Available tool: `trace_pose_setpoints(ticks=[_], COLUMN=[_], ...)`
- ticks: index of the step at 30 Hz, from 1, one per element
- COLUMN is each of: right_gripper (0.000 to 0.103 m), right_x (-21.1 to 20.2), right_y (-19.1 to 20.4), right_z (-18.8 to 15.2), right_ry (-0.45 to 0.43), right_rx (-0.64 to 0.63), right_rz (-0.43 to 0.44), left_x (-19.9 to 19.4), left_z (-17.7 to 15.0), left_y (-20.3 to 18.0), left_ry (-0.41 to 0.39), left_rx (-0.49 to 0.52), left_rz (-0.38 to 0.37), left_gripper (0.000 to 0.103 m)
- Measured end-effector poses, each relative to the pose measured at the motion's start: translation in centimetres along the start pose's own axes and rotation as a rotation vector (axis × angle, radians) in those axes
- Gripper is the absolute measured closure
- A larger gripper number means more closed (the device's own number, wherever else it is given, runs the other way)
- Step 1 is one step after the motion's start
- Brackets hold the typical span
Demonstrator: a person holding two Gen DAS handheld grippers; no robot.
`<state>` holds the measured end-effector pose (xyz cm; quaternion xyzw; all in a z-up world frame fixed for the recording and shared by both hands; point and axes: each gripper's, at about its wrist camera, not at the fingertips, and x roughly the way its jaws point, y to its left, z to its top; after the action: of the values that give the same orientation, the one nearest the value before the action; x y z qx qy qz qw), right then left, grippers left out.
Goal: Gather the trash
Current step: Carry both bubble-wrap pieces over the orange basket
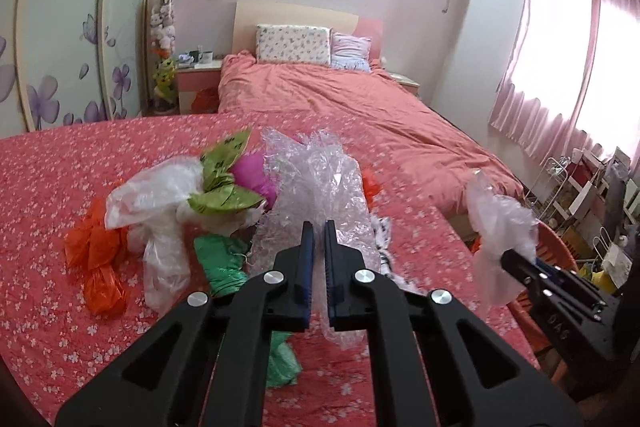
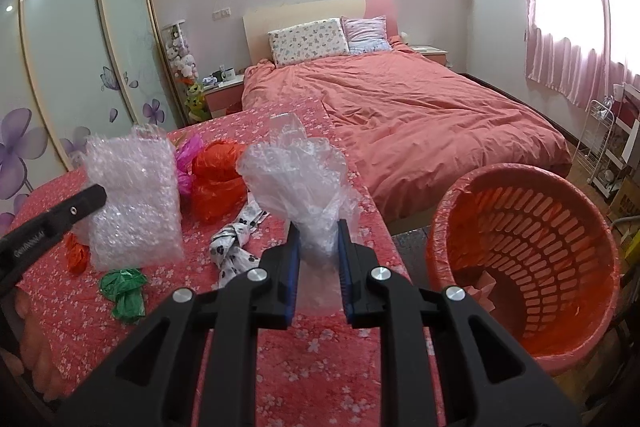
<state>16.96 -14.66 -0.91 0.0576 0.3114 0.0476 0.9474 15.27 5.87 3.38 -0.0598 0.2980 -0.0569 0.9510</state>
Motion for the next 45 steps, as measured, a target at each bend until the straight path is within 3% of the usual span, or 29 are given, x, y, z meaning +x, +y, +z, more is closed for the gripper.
trace_pose_setpoints(ticks=[8,22,37,45], right_gripper=[0.085,0.085,0.085,0.085], right_x=[-1.7,-4.1,-4.3,-3.2], right_y=[-2.0,-9.0,-17.5,-20.4], right_z=[-0.3,-0.8,-1.9,-2.4], right_ry=[-0.017,-0.048,-0.051,-0.04], right_rx=[0.021,0.098,0.207,0.252], right_rz=[-0.037,-0.153,-0.271,-0.302], left_x=[-0.2,1.6,4.5,6.1], left_z=[-0.3,-1.3,-3.3,-3.8], left_y=[-3.4,-11.8,-20.3,-22.6], left_ry=[-0.003,0.021,0.082,0.115], left_rx=[0.041,0.127,0.218,0.241], left_rz=[-0.055,-0.194,-0.318,-0.358], left_gripper=[0.098,0.098,0.098,0.098])
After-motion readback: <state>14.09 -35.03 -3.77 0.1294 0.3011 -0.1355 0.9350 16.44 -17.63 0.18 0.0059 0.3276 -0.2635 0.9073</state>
